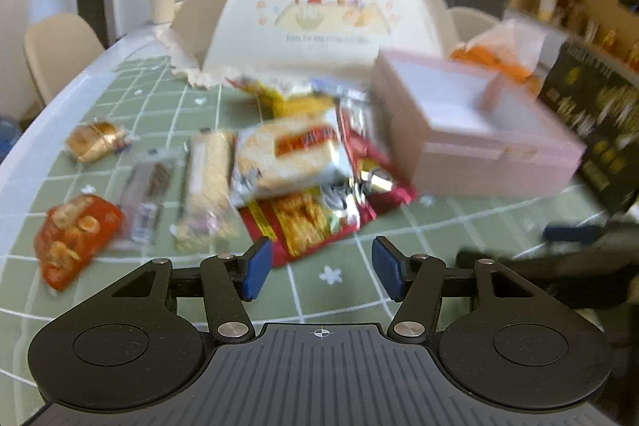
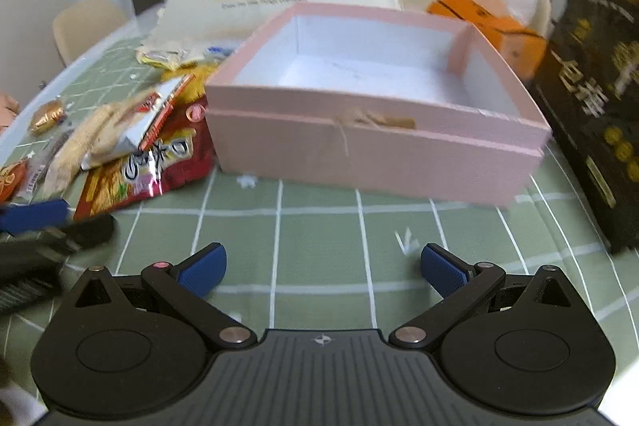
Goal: Organize snacks
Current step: 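Reach the right gripper to the wrapped round bread and grasp it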
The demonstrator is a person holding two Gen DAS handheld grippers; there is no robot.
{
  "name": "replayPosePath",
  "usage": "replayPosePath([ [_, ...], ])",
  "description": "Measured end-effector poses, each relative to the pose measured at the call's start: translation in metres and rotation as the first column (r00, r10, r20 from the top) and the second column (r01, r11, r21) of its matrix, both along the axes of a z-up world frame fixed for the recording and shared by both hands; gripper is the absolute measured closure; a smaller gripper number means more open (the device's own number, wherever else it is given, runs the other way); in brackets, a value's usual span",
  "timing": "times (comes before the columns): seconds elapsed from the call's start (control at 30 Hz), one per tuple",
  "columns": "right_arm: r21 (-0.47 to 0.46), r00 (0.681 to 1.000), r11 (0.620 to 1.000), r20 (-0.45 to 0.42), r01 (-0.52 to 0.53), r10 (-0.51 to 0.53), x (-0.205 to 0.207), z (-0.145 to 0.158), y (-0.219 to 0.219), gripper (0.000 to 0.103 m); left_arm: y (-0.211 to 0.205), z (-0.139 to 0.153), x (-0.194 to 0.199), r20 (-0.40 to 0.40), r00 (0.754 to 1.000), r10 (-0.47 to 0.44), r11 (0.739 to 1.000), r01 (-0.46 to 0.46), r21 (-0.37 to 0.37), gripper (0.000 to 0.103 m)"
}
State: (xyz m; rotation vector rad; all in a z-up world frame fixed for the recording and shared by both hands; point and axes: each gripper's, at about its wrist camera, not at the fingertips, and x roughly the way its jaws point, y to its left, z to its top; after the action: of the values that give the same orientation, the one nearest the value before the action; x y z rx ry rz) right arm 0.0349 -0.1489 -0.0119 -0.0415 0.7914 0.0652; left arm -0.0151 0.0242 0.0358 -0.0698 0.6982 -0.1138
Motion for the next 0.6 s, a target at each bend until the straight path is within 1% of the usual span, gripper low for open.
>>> replayPosePath([
  [0.07, -0.003, 1.000, 1.000, -0.021, -0.004, 0.004, -0.002, 0.003, -0.001, 0.000, 0.024, 0.018, -0.005, 0.026, 0.999, 0.021, 0.999, -0.020, -0.044, 0.041],
  [0.1, -0.004, 0.999, 1.000, -0.031, -0.007, 0.007, -0.001, 0.003, -0.002, 0.000, 0.038, 0.025, -0.005, 0.032, 0.998, 0.053, 0.997, -0.051, -0.065, 0.041],
  [0.13, -0.005, 0.999, 1.000, -0.038, -0.011, 0.011, 0.001, 0.004, -0.002, 0.000, 0.054, 0.031, -0.004, 0.030, 0.994, 0.101, 0.992, -0.099, -0.074, 0.041],
  [0.17, -0.007, 0.999, 1.000, -0.043, -0.015, 0.015, -0.002, 0.004, -0.002, 0.000, 0.074, 0.034, -0.001, 0.015, 0.985, 0.169, 0.983, -0.168, -0.074, 0.042],
  [0.2, -0.012, 0.998, 1.000, -0.054, -0.025, 0.025, -0.001, 0.006, -0.001, 0.000, 0.088, 0.036, 0.004, -0.005, 0.976, 0.216, 0.974, -0.216, -0.073, 0.043],
  [0.27, -0.035, 0.993, 0.997, -0.099, -0.070, 0.066, 0.004, 0.010, 0.008, 0.001, 0.126, 0.032, 0.017, -0.082, 0.939, 0.333, 0.937, -0.339, -0.086, 0.043],
  [0.3, -0.049, 0.987, 0.993, -0.120, -0.112, 0.105, 0.007, 0.015, 0.016, 0.009, 0.142, 0.029, 0.023, -0.125, 0.920, 0.371, 0.919, -0.383, -0.096, 0.043],
  [0.33, -0.061, 0.982, 0.987, -0.128, -0.149, 0.141, 0.011, 0.022, 0.025, 0.014, 0.157, 0.025, 0.030, -0.173, 0.899, 0.403, 0.898, -0.425, -0.114, 0.043],
  [0.37, -0.074, 0.977, 0.980, -0.124, -0.186, 0.176, 0.015, 0.032, 0.036, 0.016, 0.171, 0.022, 0.034, -0.205, 0.885, 0.417, 0.884, -0.448, -0.135, 0.043],
  [0.4, -0.081, 0.973, 0.973, -0.099, -0.218, 0.210, 0.017, 0.044, 0.047, 0.016, 0.179, 0.019, 0.038, -0.216, 0.882, 0.419, 0.879, -0.453, -0.150, 0.043],
  [0.43, -0.084, 0.967, 0.964, -0.073, -0.251, 0.245, 0.020, 0.056, 0.058, 0.016, 0.184, 0.019, 0.043, -0.212, 0.887, 0.410, 0.883, -0.445, -0.153, 0.043],
  [0.5, -0.075, 0.944, 0.941, -0.040, -0.330, 0.328, 0.032, 0.078, 0.085, 0.016, 0.187, 0.018, 0.055, -0.194, 0.905, 0.378, 0.906, -0.404, -0.123, 0.043],
  [0.53, -0.065, 0.934, 0.932, -0.039, -0.357, 0.355, 0.041, 0.086, 0.097, 0.016, 0.189, 0.018, 0.059, -0.194, 0.910, 0.368, 0.912, -0.393, -0.114, 0.043],
  [0.6, -0.022, 0.910, 0.911, -0.058, -0.412, 0.410, 0.067, 0.097, 0.130, 0.014, 0.191, 0.018, 0.059, -0.200, 0.913, 0.356, 0.916, -0.383, -0.118, 0.043],
])
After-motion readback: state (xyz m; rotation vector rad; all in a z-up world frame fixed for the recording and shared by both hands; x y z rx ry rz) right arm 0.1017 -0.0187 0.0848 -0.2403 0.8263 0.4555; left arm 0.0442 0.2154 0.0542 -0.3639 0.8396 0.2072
